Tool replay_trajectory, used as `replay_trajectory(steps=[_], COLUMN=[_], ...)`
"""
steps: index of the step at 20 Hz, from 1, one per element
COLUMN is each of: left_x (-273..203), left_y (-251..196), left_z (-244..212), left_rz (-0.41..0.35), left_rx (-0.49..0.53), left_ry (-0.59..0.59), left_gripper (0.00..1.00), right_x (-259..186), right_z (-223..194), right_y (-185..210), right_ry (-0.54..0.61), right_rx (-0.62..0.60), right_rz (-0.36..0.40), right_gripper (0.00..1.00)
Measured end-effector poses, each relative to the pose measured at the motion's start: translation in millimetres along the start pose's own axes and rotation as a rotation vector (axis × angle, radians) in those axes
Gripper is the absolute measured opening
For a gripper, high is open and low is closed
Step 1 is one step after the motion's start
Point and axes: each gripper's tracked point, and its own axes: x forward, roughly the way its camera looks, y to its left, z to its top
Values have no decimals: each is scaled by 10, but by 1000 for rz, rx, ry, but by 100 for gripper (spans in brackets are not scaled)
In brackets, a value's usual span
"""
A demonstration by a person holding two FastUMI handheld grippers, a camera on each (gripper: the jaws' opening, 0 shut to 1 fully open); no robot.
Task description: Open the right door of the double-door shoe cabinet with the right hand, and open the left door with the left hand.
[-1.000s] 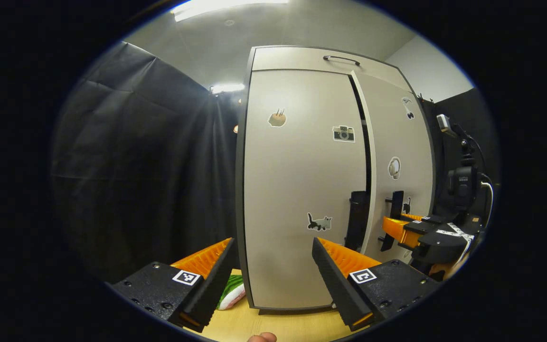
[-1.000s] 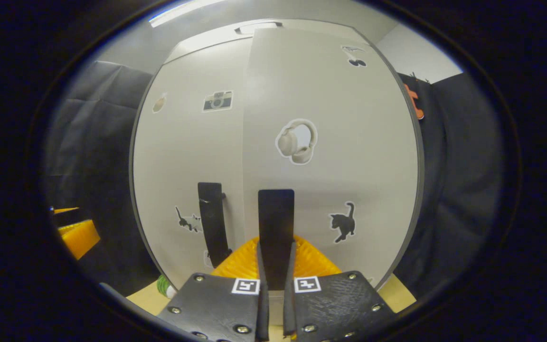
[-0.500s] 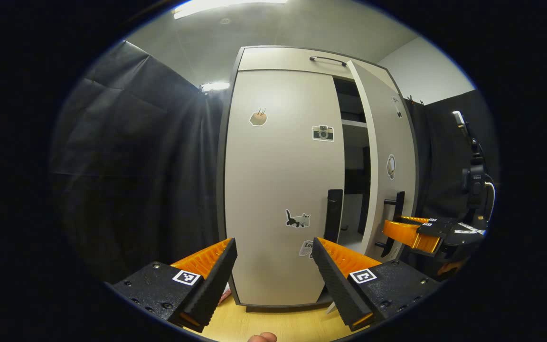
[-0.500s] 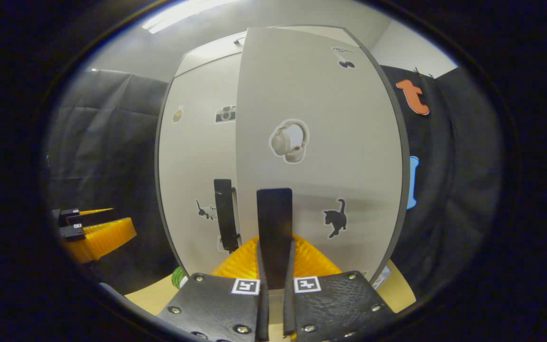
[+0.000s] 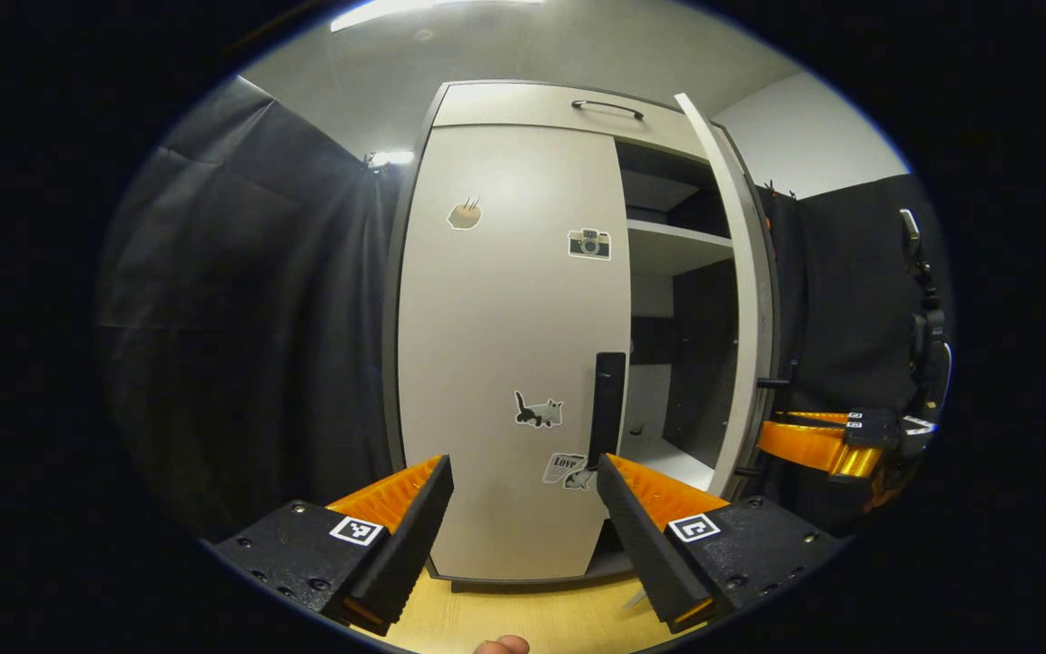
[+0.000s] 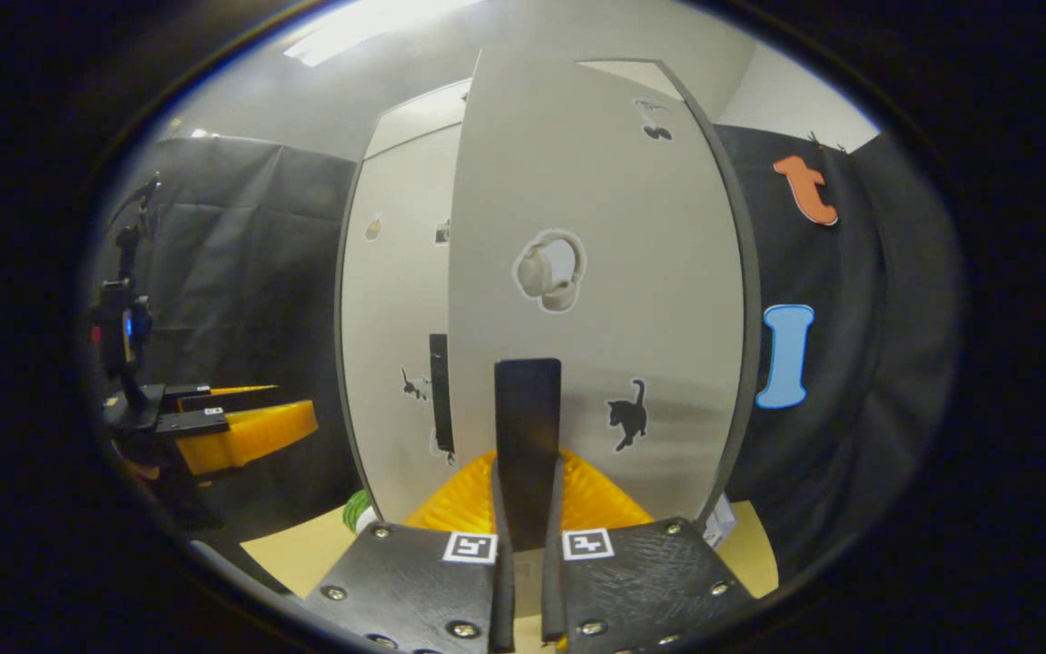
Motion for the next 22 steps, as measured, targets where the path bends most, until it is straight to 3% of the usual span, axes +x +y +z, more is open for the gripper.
replay_trajectory(steps=[6, 15, 22], left_x=[43, 41, 41], left_y=[-111, -395, -572], left_z=[-38, -101, -151], left_rz=[-29, -98, -142], left_rx=[3, 15, -3], left_ry=[12, 25, 40], left_gripper=[99, 98, 99], right_x=[-147, -492, -712], right_z=[38, 71, -6], right_y=[-125, -360, -399], right_ry=[2, -1, 10], right_rx=[13, 28, 39], right_rz=[-10, -145, -198], right_gripper=[12, 11, 9])
